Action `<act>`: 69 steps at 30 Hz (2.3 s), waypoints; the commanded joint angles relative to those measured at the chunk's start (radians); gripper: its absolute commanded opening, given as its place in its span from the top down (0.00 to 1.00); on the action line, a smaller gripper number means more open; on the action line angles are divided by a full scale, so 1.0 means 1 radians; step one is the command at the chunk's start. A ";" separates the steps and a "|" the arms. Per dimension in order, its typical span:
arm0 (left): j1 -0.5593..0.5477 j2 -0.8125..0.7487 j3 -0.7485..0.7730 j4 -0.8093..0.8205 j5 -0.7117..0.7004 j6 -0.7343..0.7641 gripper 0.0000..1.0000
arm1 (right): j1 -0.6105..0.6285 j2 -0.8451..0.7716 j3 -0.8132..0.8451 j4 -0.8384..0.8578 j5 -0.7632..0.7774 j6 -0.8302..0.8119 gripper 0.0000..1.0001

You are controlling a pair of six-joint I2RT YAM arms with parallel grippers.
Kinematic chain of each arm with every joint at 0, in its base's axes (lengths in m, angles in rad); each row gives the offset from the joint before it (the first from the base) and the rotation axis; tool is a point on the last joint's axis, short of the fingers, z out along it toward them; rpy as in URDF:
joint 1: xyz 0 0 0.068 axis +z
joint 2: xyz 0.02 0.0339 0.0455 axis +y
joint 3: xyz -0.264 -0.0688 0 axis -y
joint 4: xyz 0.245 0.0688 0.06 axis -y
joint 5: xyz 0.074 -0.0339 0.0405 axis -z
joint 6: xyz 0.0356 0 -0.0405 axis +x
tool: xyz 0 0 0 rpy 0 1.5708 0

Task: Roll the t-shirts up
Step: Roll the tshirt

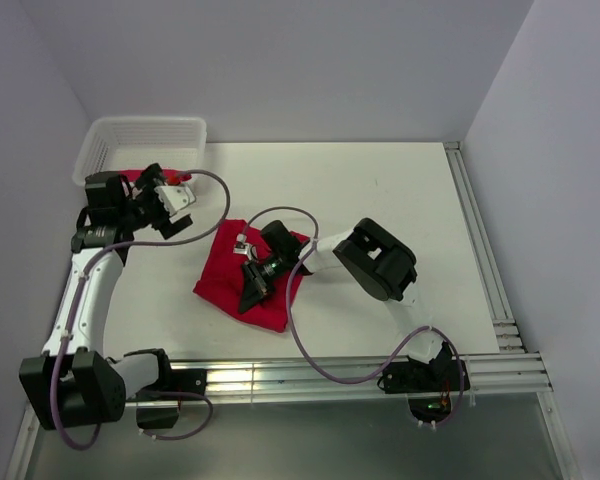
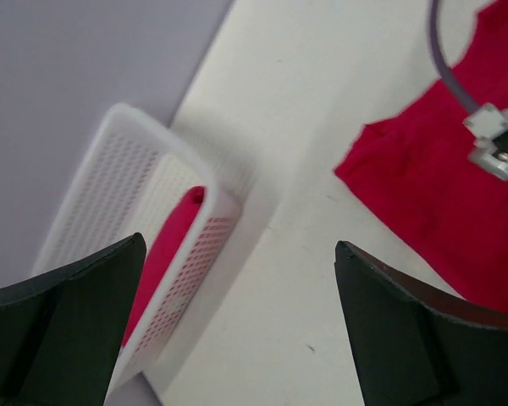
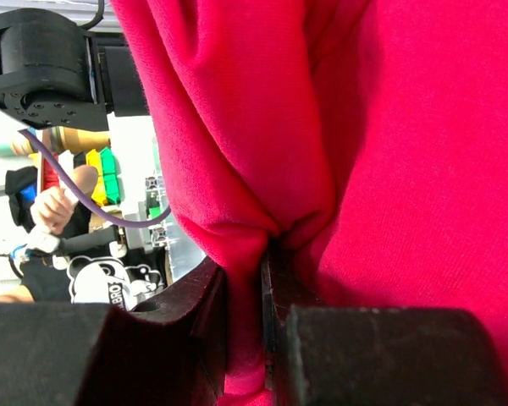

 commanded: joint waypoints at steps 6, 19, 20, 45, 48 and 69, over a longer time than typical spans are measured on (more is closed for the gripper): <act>0.008 -0.199 0.034 0.313 -0.340 -0.540 0.01 | -0.002 -0.014 -0.007 -0.154 0.070 -0.082 1.00; -0.005 -0.454 -0.284 0.375 -0.240 -0.188 0.01 | -0.002 -0.054 -0.054 -0.185 0.090 -0.117 1.00; -0.003 -0.516 -0.315 0.359 -0.165 -0.071 0.00 | -0.002 -0.048 -0.050 -0.185 0.090 -0.117 1.00; -0.058 -0.448 -0.576 -0.316 0.181 0.671 0.00 | -0.003 0.041 0.055 -0.064 -0.033 0.113 1.00; -0.066 -0.440 -0.587 -0.333 0.187 0.751 0.01 | -0.005 0.058 0.079 -0.084 -0.044 0.116 1.00; -0.247 -0.304 -0.636 -0.163 0.046 0.811 0.07 | -0.006 0.052 0.079 -0.067 -0.062 0.136 1.00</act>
